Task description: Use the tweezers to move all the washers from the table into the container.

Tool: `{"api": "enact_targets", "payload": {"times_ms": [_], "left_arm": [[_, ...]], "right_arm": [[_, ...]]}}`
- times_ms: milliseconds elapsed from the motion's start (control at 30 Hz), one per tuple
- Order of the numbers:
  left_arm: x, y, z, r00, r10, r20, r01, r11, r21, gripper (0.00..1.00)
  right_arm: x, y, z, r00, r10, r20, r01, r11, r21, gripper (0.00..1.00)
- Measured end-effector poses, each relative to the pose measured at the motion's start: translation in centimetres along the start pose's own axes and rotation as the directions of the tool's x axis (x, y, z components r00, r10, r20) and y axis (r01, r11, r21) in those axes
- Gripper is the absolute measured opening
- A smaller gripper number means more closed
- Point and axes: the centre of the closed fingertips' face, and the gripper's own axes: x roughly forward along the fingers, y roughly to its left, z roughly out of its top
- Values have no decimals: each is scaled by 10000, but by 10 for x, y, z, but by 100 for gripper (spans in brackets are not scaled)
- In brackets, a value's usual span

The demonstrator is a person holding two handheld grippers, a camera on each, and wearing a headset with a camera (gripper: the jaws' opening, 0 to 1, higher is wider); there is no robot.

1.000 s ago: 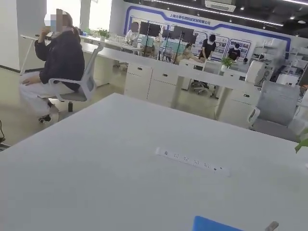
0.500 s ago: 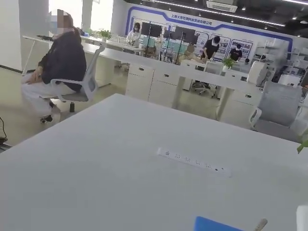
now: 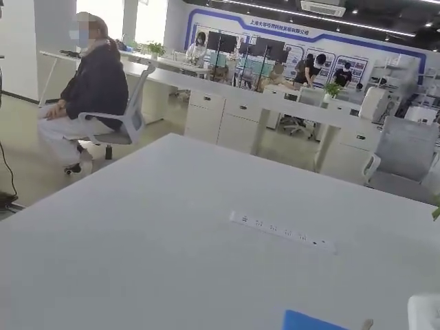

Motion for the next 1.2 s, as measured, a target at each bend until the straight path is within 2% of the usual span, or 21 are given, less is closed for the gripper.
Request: {"api": "enact_targets", "payload": {"times_ms": [633, 967, 1200], "left_arm": [[1, -1, -3, 9999, -40, -109, 39, 10000, -88, 90], [1, -1, -3, 9999, -55, -128, 54, 9999, -97, 90], [0, 0, -3, 9999, -18, -115, 17, 9999, -112, 90]], "right_arm": [[5, 6, -6, 9997, -91, -207, 84, 9995, -302, 4], [7, 0, -6, 9996, -60, -266, 48, 9990, -446, 5], [1, 8, -3, 9997, -88, -218, 76, 9985, -537, 5]]}}
